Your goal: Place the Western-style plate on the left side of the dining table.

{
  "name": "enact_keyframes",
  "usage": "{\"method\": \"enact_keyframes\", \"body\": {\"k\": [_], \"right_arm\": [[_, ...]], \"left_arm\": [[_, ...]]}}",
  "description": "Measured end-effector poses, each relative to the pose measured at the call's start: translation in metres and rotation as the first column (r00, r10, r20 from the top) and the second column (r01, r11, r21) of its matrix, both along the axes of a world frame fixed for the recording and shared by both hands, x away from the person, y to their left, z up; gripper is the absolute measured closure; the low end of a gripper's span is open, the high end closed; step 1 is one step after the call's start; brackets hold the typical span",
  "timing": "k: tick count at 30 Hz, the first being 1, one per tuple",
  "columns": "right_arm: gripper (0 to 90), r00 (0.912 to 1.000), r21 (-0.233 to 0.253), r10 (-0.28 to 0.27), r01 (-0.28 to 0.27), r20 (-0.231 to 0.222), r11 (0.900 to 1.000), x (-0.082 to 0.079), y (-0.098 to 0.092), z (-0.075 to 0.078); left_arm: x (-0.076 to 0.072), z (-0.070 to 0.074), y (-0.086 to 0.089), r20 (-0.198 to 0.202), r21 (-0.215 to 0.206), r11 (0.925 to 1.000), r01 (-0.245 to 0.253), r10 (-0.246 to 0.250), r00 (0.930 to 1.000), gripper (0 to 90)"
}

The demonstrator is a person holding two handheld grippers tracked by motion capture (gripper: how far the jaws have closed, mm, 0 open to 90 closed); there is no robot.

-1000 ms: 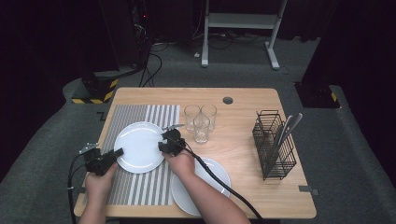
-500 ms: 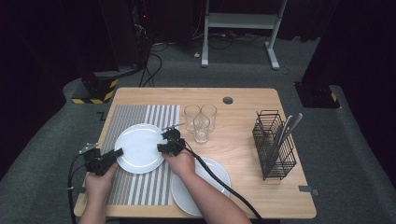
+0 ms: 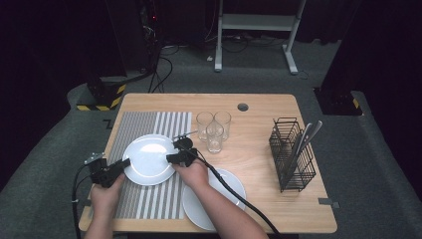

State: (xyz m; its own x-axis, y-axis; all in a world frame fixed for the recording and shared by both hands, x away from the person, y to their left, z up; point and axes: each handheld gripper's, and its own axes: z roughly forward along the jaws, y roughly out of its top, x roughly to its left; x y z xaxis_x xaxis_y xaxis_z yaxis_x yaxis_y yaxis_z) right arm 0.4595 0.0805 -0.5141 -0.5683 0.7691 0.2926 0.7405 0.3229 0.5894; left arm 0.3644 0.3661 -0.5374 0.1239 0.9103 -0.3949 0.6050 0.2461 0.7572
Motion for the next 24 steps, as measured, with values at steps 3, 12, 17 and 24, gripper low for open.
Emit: {"method": "enact_keyframes", "body": {"k": [3,12,17,24], "right_arm": [[45.3,1.0,-0.001,0.0,0.0,0.0,1.0,0.0,0.0,0.0],[45.4,1.0,-0.009,0.004,-0.004,-0.004,1.0,-0.003,0.001,0.0],[45.9,1.0,-0.008,0.003,-0.003,0.001,1.0,-0.005,-0.003,-0.001],[46.1,1.0,-0.01,0.008,-0.008,0.0,1.0,-0.011,-0.007,0.001]], "left_arm": [[0.0,0.0,0.001,0.0,0.003,1.0,-0.001,0.001,1.0,68.5],[0.001,-0.001,0.001,-0.022,0.0,0.9996,-0.029,0.029,0.9993,69.1],[0.001,0.0,0.002,-0.014,-0.004,0.9995,-0.032,0.032,0.9994,69.2],[0.001,-0.001,0.003,-0.016,-0.01,0.9994,-0.034,0.034,0.9993,67.1]]}}
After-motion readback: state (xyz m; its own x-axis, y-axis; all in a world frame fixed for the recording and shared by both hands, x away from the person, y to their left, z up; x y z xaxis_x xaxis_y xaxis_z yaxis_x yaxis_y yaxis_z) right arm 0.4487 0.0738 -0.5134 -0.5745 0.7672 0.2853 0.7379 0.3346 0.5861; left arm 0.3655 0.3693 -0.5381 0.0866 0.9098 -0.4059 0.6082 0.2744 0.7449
